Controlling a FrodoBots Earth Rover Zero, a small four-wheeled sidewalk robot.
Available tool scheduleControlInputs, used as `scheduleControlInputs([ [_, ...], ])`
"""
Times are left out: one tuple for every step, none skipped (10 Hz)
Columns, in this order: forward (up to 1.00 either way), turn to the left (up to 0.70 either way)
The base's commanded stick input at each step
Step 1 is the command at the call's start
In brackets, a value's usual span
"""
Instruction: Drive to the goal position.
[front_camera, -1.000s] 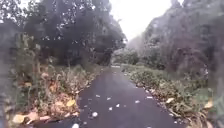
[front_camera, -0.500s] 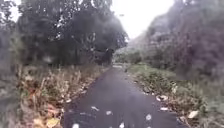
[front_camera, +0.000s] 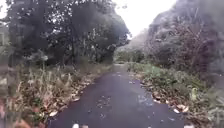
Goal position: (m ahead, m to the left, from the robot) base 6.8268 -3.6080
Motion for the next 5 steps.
scheduleControlInputs([
  [0.96, 0.00],
  [0.95, 0.00],
  [0.95, 0.00],
  [0.96, 0.00],
  [0.96, 0.00],
])
